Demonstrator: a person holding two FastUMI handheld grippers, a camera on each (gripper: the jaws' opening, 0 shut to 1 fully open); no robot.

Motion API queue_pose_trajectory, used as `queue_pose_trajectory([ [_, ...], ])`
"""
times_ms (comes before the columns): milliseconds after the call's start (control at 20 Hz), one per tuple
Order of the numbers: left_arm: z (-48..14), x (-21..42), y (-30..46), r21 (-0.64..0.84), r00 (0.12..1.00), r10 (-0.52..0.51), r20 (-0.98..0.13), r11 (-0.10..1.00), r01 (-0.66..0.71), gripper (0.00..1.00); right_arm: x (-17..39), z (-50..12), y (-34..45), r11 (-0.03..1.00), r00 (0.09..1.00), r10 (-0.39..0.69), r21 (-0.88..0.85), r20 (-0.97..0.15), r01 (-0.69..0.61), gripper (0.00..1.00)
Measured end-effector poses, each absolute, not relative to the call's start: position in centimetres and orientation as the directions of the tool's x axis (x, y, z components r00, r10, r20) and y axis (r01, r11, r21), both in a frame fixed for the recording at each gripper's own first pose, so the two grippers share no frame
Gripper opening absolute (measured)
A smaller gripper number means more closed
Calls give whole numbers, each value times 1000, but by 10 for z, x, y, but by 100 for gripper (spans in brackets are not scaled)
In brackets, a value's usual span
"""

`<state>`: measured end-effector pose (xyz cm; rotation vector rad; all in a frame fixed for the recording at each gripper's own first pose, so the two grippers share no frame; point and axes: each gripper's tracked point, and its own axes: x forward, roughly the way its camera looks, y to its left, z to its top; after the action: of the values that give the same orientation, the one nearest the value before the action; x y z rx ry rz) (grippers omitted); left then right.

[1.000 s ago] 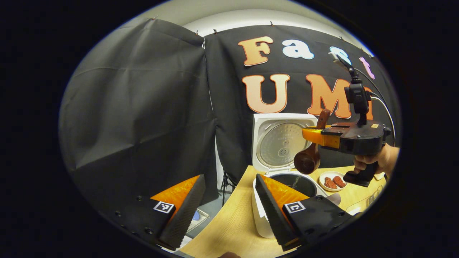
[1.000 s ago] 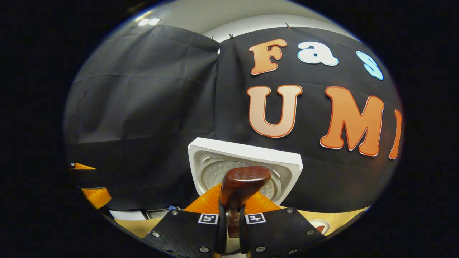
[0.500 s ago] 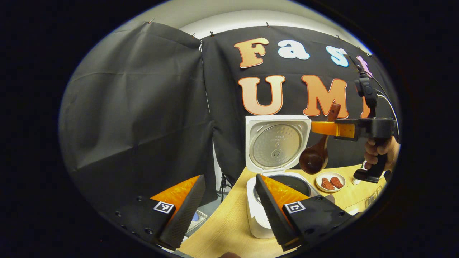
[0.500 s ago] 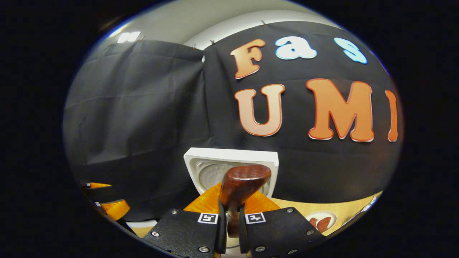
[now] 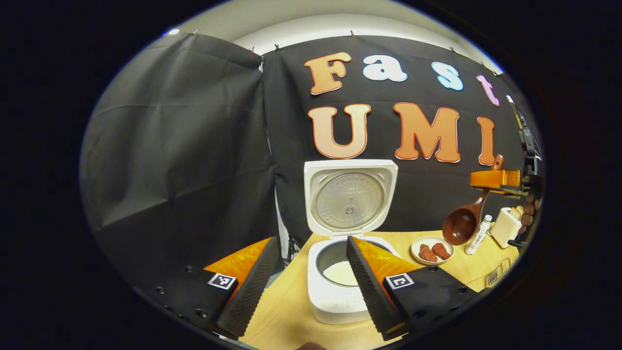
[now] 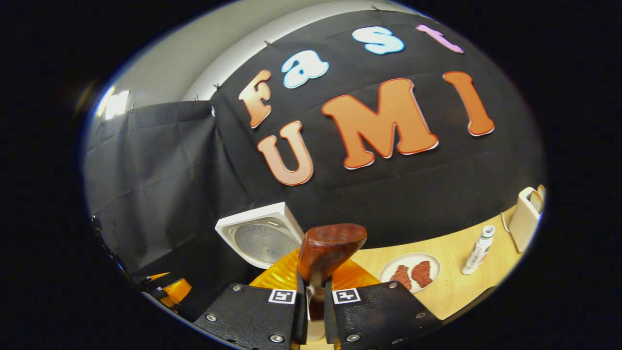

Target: Close the left gripper, press the button to open the rice cooker; take a wooden spoon from the chopstick holder with the right hand, scoop a spoonful of rice and pour it into the rice cooker, then put the wooden spoon back into the chopstick holder.

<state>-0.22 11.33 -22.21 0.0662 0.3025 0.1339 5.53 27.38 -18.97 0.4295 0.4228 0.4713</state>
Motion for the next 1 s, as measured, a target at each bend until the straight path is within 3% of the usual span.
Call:
queue_pose_trajectory([
  [200,-229,-4,79,34,939,87,-334,996,-81,96,42,-210,198,853,846,413,469,-338,-230,13],
  [600,-215,0,69,52,929,121,-350,993,-110,96,6,-249,50,914,888,168,404,-429,22,13],
  [1000,-204,-1,6,55,940,60,-336,998,-44,96,-33,-300,-37,932,848,43,326,-528,156,13],
])
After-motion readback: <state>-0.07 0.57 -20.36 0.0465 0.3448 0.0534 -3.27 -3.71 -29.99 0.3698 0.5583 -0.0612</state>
